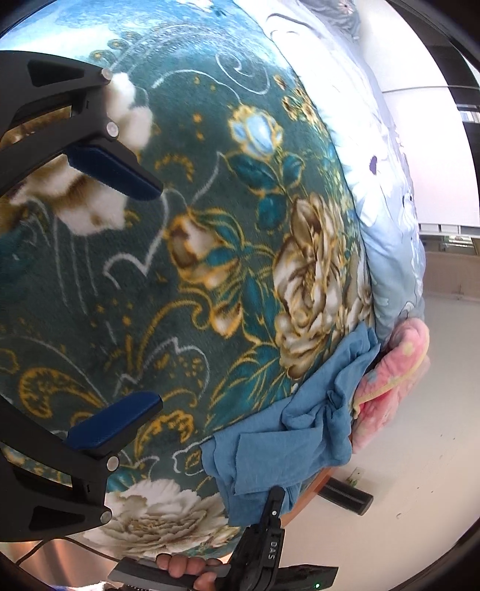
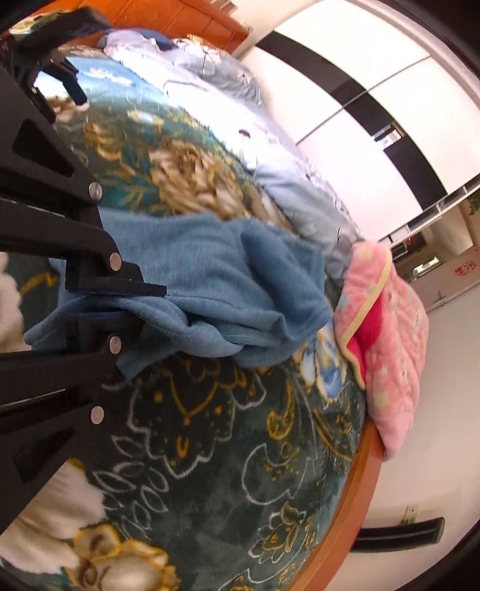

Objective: Fold clothes
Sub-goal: 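Grasp the crumpled blue shirt with the right gripper and lift it, then carry the blue shirt with the right gripper while the left gripper grasps its edge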

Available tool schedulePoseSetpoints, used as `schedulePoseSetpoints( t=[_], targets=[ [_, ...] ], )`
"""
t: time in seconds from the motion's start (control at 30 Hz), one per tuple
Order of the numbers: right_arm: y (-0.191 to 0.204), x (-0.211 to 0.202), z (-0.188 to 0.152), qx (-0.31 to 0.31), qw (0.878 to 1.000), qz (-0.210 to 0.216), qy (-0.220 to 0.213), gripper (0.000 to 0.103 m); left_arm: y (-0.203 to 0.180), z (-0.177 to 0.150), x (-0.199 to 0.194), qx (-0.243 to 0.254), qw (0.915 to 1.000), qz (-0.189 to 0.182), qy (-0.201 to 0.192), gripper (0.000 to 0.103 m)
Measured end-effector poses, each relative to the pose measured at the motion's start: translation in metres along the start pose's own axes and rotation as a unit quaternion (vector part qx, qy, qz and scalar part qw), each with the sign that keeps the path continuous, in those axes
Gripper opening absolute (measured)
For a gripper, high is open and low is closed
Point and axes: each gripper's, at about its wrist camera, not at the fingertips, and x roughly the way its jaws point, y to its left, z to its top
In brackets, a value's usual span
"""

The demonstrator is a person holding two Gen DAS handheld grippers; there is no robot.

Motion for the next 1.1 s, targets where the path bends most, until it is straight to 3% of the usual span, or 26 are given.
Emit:
schedulePoseSetpoints(
  t=[0.17, 0.47, 0.8, 1.1],
  targets=[
    [0.035, -0.024, 0.000, -0.020, 0.999, 0.045, -0.012, 0.005, 0.011, -0.009, -0.029, 0.003, 0.9998, 0.012, -0.013, 0.103],
    [0.155, -0.066, -0.004, -0.087, 0.985, 0.146, -0.022, 0.005, 0.070, -0.038, -0.110, -0.038, 0.9971, 0.046, -0.046, 0.103],
    [0.291, -0.110, -0.034, -0.146, 0.956, 0.255, -0.017, 0.005, 0.138, -0.095, -0.198, -0.066, 0.9906, 0.100, -0.066, 0.103],
    [0.404, -0.145, -0.065, -0.192, 0.921, 0.339, 0.002, 0.005, 0.204, -0.154, -0.278, -0.130, 0.9741, 0.156, -0.100, 0.103]
  ],
)
